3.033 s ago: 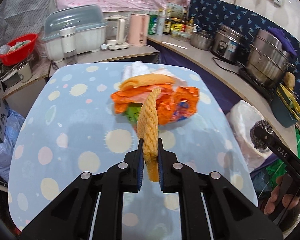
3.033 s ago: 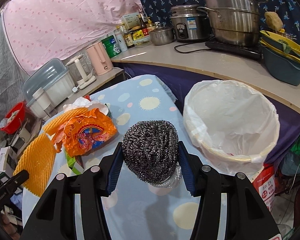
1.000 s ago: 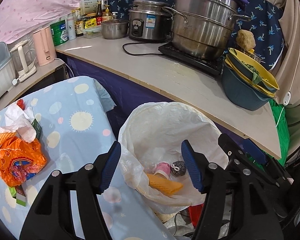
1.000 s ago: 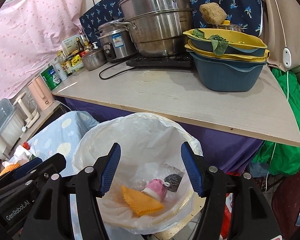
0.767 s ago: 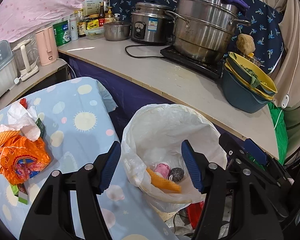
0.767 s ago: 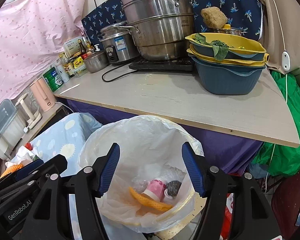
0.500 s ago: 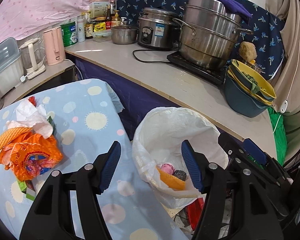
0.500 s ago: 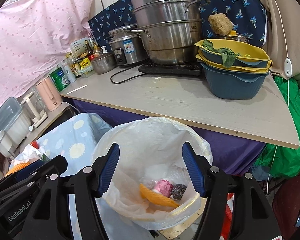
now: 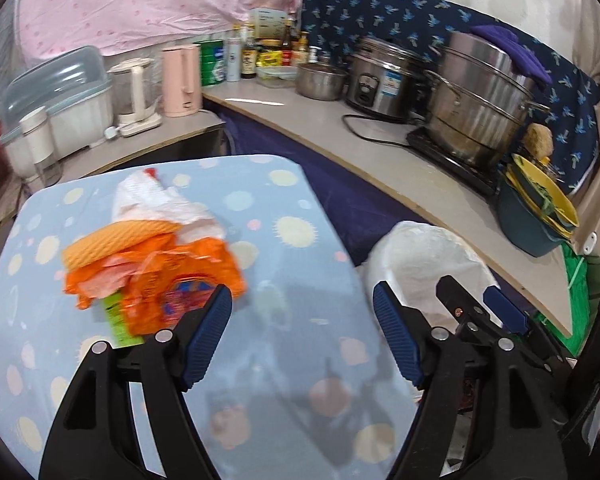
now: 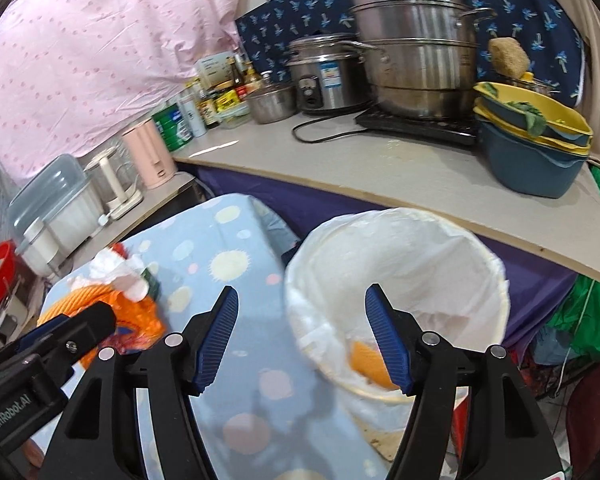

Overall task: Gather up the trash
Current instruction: 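Move both grippers back to the pile and close the left on another mesh sleeve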

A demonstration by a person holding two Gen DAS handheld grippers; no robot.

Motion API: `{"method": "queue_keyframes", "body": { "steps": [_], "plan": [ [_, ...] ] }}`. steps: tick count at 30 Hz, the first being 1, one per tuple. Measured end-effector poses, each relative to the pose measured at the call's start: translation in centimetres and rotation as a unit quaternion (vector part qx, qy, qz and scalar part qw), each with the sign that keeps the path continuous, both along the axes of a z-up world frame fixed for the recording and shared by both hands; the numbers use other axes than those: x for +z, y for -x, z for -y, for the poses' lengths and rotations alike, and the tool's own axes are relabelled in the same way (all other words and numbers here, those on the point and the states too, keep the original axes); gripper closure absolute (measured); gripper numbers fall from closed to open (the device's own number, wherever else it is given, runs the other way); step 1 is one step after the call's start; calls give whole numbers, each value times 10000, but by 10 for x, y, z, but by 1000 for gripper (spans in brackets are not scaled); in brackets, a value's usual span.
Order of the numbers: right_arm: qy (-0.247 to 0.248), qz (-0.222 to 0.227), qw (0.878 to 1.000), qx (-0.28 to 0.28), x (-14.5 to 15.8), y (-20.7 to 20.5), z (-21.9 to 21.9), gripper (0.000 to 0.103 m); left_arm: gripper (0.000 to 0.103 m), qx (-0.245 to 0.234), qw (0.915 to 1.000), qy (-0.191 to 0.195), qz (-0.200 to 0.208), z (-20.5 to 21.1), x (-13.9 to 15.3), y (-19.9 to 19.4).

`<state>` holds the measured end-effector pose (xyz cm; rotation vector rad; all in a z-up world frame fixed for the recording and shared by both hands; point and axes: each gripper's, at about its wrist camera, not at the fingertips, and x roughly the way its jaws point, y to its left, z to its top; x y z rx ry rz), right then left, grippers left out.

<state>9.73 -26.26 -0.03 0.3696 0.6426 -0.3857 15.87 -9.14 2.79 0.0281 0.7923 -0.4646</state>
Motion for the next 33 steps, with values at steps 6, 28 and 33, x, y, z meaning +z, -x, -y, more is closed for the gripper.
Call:
{"method": "queue_keyframes", "body": {
  "steps": [6,28,33],
  "plan": [
    [-69,-104,9992,373,-9,-15,-45,39,31,534,9984,-175,-30,-59,-9,-10],
    [-121,-513,9920,1151,-40,-54,-131,35,16,1344,9903,-349,-55,-165,-37,-69],
    [-157,-563,9918,1133,-43,-60,-130,35,16,1103,9933,-312,-104,-156,-42,-89]
  ]
}}
